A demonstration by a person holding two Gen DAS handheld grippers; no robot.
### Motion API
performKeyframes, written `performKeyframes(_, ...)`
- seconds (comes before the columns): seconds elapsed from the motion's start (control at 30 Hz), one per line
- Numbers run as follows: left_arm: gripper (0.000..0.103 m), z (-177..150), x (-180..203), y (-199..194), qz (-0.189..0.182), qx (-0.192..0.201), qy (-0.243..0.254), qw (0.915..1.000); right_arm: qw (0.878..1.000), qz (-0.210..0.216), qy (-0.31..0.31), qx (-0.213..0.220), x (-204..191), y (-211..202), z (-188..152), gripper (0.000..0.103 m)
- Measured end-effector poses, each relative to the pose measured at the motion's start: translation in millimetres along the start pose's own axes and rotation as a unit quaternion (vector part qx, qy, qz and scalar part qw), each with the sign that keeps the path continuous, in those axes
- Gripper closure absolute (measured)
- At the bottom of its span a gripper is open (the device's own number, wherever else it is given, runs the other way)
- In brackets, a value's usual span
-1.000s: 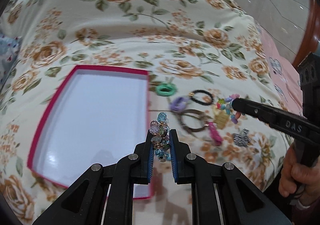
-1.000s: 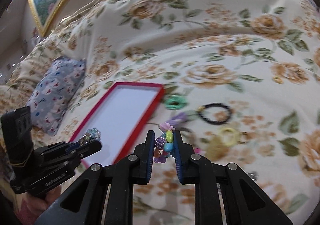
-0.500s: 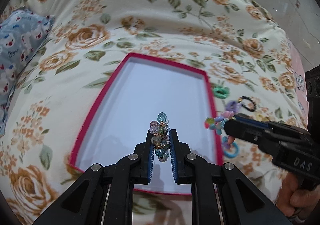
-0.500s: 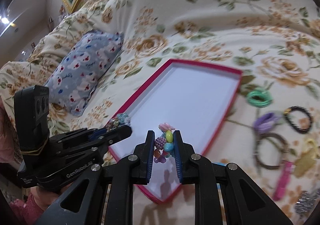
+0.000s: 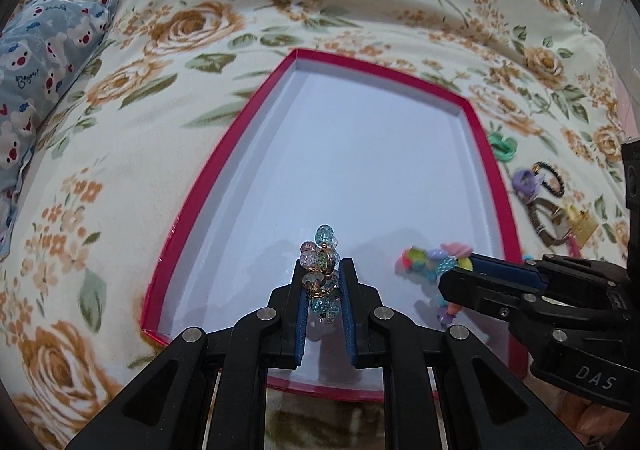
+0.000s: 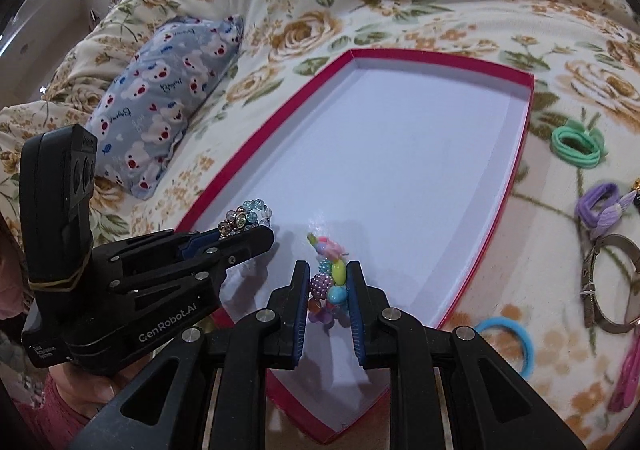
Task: Organize jewelry
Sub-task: 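Carry both bracelets into the red box and open both tools, then move both open tools back over the remaining jewelry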
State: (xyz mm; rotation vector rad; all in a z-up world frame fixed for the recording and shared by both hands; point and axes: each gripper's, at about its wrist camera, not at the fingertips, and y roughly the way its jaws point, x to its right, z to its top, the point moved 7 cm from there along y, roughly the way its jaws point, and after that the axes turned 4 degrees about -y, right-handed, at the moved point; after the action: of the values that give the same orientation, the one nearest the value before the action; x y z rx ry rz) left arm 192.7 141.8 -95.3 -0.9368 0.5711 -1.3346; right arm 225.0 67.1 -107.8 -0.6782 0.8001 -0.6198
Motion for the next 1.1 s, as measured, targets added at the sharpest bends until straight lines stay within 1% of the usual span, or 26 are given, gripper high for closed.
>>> performKeyframes(0.23,0.087,2,1,6,0.011,-0.003,0.007,0.9999,1.0,-0.009,-0.002,-0.012,2,7,0,0.085)
performKeyframes(0.37,0.081,2,0,7,0.016,-0.001,0.003,0.9999,1.0,-0.009,-0.005,-0.014,1,8,1,0.084)
performKeyframes(0.47,0.079,-1,-1,4,0.018,0.0,0.0,0.9998,1.0,-0.007,-0.003,-0.013,1,6,0,0.082)
performKeyframes(0.53,0.074,-2,-1,1,0.021,0.001,-0.002,0.9998,1.0,-0.006,0.0,-0.011,1,4,1,0.08)
performKeyframes(0.57,0.067,-3,-2,-1,0.023,0.003,-0.003,0.9997,1.0,-0.006,0.001,-0.009,2,2,1,0.079)
performKeyframes(0.6,0.062,-3,-2,-3,0.024,0.006,-0.004,0.9997,1.0,-0.005,0.003,-0.005,3,-2,1,0.079)
performKeyframes(0.67,0.057,-2,-2,-11,0.024,0.014,-0.008,0.9996,1.0,-0.004,0.007,0.003,3,-9,2,0.07)
performKeyframes(0.73,0.051,-2,-2,-19,0.024,0.024,-0.013,0.9994,1.0,-0.004,0.011,0.016,6,-22,3,0.067)
performKeyframes(0.8,0.045,-2,-1,-26,0.022,0.032,-0.015,0.9991,0.999,-0.005,0.016,0.028,9,-33,2,0.062)
performKeyframes(0.87,0.044,-4,2,-34,0.018,0.04,-0.021,0.9988,0.999,-0.008,0.022,0.038,13,-45,2,0.059)
performKeyframes(1.0,0.042,-9,9,-47,0.0,0.048,-0.035,0.9982,0.997,-0.021,0.038,0.062,26,-72,-2,0.057)
performKeyframes(1.1,0.041,-11,15,-55,-0.012,0.052,-0.035,0.998,0.995,-0.039,0.053,0.078,41,-94,-7,0.056)
